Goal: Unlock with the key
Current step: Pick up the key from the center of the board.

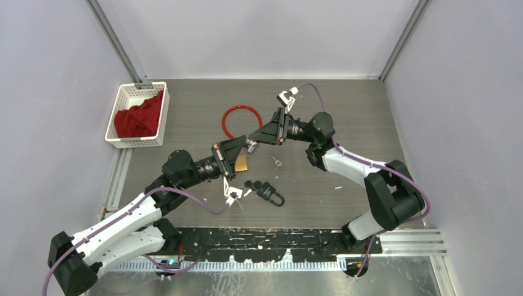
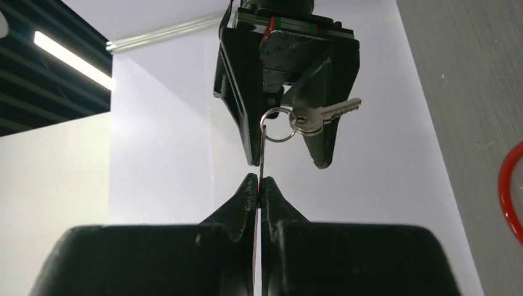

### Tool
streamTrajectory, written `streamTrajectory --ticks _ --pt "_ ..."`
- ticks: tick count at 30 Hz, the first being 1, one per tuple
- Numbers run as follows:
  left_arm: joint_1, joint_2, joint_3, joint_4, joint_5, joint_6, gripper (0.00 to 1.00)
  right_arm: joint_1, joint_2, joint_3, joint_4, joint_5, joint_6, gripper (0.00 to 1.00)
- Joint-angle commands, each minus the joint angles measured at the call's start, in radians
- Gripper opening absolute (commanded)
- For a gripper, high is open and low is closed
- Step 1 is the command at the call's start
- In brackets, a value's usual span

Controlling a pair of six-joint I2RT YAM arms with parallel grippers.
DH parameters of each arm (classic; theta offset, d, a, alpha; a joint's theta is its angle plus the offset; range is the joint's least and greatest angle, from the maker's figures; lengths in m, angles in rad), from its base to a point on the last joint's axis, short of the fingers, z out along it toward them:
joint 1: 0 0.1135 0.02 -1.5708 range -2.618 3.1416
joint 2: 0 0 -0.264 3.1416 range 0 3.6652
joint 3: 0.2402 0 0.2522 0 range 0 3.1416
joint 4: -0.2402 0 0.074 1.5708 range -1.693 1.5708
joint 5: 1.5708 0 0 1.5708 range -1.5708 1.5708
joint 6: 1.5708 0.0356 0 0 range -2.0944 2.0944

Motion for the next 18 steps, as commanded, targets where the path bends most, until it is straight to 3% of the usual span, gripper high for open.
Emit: streamTrajectory --ticks 1,11,18 --pt "-0.004 -0.037 -0.029 0.155 0.074 0.083 0.00 -0.002 -0.017 -0.002 0.072 -0.021 -0.006 0.47" --pt "-0.004 -0.016 -0.062 0.177 0.031 0.151 0.00 -0.002 -0.025 -0.019 0.134 -0.023 0.075 0.34" --pt "-0.004 0.005 -0.064 0.190 0.005 0.174 0.00 -0.002 -0.038 -0.031 0.130 -0.039 0.093 0.34"
